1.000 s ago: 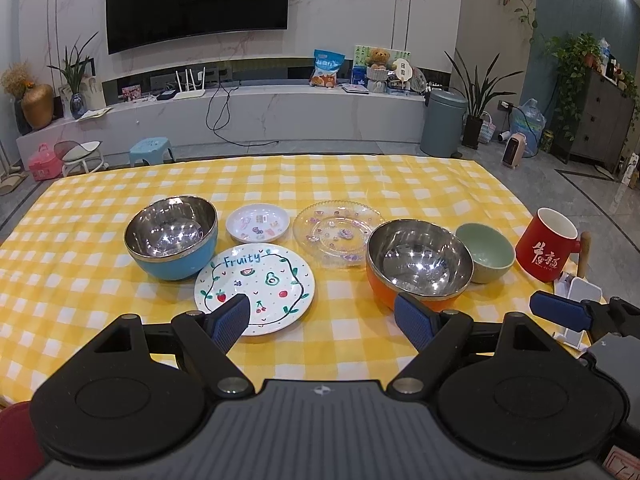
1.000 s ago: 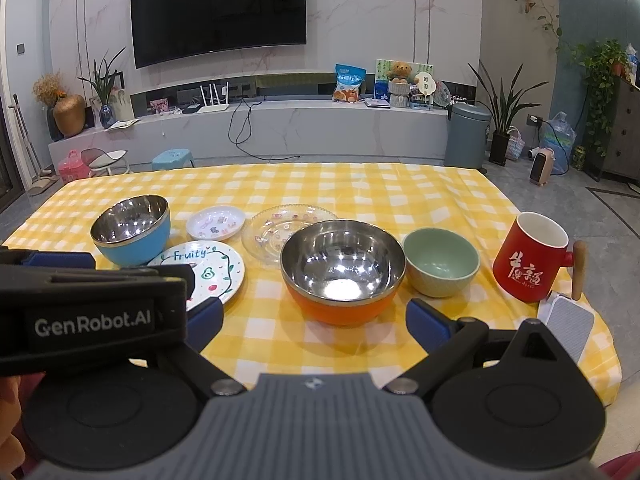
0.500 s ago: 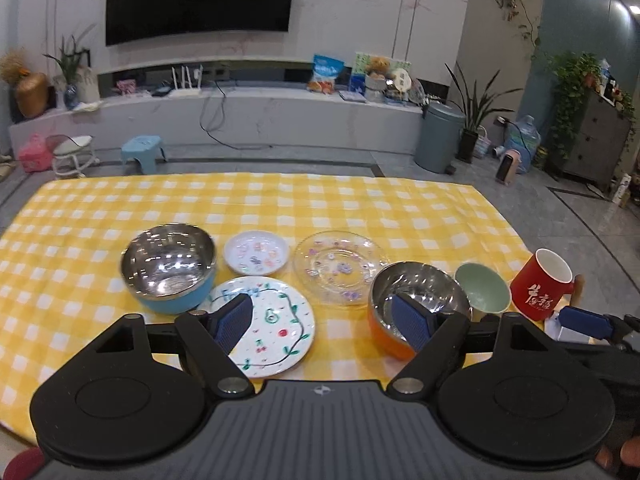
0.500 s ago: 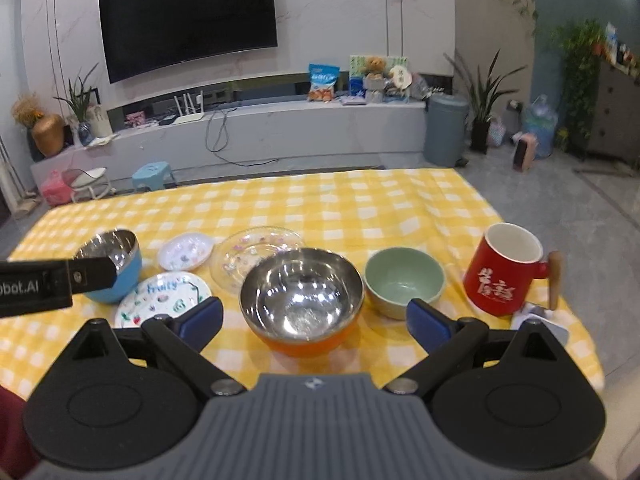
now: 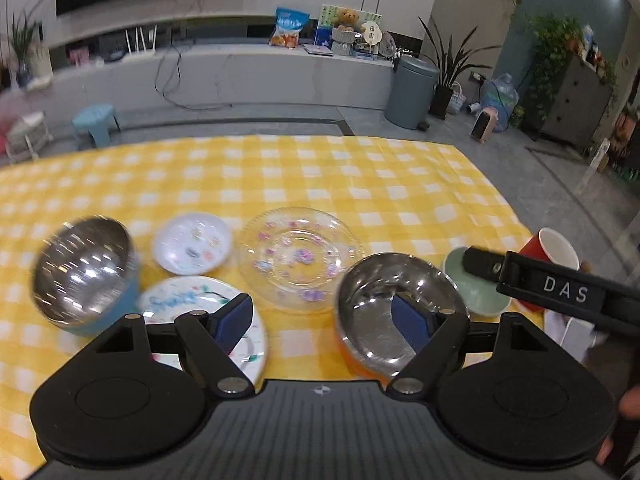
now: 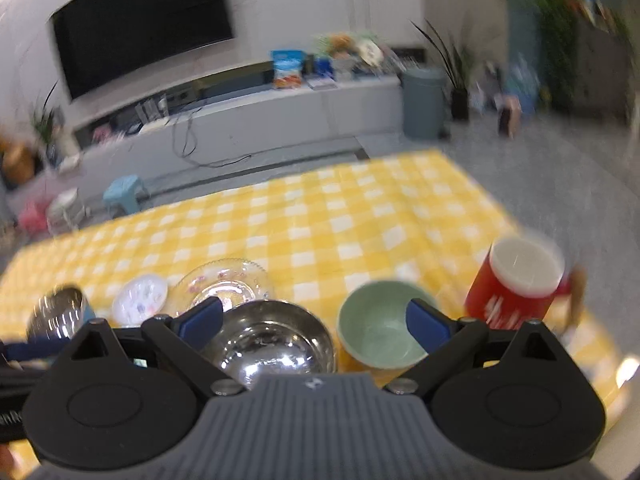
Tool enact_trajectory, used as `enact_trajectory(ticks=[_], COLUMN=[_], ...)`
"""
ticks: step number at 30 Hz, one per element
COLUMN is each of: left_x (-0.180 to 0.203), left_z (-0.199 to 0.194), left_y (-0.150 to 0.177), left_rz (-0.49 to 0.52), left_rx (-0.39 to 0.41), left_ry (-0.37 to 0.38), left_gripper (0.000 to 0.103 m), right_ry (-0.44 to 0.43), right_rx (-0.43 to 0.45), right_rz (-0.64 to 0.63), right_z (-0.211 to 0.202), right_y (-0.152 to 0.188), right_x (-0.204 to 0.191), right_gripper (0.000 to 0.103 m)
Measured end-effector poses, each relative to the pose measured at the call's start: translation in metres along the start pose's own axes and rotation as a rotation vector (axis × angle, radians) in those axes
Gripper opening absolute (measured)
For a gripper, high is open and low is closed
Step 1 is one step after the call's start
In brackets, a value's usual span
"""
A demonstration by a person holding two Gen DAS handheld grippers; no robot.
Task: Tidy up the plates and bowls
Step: 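Move the left gripper forward to the rim of the orange steel bowl, then close the left gripper on the orange bowl rim and lift it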
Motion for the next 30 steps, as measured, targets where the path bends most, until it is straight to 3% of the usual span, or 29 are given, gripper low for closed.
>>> enact_trajectory(ticks=[3,7,12,14,19,23,24,30], left_x=[0.003,0.005,0.011,0.01,0.005,0.008,0.009,0.016], left_z=[0.011,0.031,0.045,0.053,0.063,0.076,0.076,0.073], left_y=[0.004,0.016,0.027,0.031,0.037,0.042,0.041,0.041], left_rz=[-0.023,-0.038,0.026,0.016,-0.087,-0.132,-0.138,-0.081], left_rx=[0.04,0.008,0.003,-0.03,-0.058,-0.092,-0.088,-0.071], left_ry=[0.052,0.069,0.072,0.061,0.12,0.151,0.151,0.09], left_gripper=[0.092,0.089,0.086,0.075,0.057,0.027,0.027,0.021], right_ry=[-0.026,0.048,0.023,0.021,0.026,0.025,0.029,0.073], right_rx=[-0.067,-0.091,-0.17,-0.191,-0.201,-0.21,-0.206,-0.171], right_rz=[0.123,0.063,0.108,0.116,0.111,0.049,0.026,-0.035], right_z=[0.019,0.029,0.038,0.041,0.046,0.053,0.054,0.051], right_y=[0.014,0.03,0.045,0.048,0.05,0.056,0.057,0.057], right_x=[0.018,0.028,0.043,0.046,0.042,0.034,0.03,0.026], right_gripper=[0.086,0.078,0.055,0.051,0.042,0.028,0.022,0.016])
Point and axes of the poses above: each gripper's, at about its wrist camera, not at the fingertips, and z roughly the way its jaws point, x to its right, y to its underside, the point moved 9 cm from there along z, roughly the way its jaws point, and after that the axes turned 10 degrees about z, right-handed, at the moved point
